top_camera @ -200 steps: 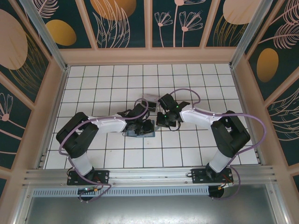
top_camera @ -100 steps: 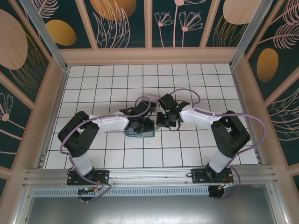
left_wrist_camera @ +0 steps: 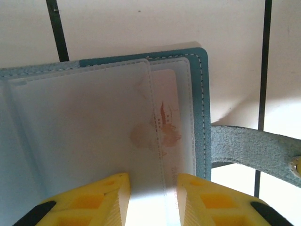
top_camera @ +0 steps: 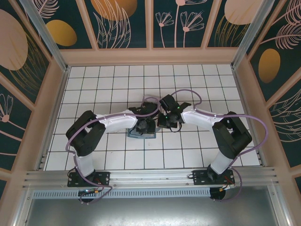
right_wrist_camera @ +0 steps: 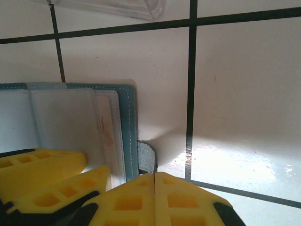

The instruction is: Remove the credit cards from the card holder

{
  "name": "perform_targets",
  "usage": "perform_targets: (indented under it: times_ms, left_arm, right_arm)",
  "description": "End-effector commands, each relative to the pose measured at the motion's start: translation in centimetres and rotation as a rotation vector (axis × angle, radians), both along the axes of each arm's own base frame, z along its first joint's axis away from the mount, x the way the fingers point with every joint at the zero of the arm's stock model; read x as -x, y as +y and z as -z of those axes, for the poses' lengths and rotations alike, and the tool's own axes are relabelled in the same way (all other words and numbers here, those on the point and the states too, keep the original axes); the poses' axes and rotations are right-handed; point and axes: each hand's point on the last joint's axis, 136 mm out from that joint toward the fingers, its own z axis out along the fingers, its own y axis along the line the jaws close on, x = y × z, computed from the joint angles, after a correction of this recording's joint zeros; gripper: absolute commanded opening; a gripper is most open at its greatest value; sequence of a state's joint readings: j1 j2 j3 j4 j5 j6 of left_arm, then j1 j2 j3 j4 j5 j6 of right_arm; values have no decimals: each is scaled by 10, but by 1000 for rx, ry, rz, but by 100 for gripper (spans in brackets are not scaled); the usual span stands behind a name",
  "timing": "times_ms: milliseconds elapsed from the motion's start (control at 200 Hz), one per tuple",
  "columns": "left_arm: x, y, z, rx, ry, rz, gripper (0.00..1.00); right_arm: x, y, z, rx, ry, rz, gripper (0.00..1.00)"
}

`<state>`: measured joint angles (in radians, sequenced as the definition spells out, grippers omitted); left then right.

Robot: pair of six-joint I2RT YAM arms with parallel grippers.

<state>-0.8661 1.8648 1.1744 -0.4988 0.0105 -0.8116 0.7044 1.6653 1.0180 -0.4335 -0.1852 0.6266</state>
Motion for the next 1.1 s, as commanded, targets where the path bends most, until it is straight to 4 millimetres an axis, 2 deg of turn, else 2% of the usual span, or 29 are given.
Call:
perform_targets:
  times_ms: [0,130,385,1041,1091]
  left_arm:
    - [6,22,12,-168,8,22,36]
    - [5,28,11,-252,-7,41,39]
    - [2,32,2,-309,-34,57,43]
    - [-3,45,-17,-404,-86,61,46]
    - [1,52,-16,-436,-69,66,46]
  right_arm:
    - [4,-1,1,18,6,-12,1]
    - [5,-1,1,19,7,-11,1]
    - [5,-1,0,17,5,-11,1]
    - [4,-1,0,23,4,-9,0]
    - [4,-1,0,24,4,-10,0]
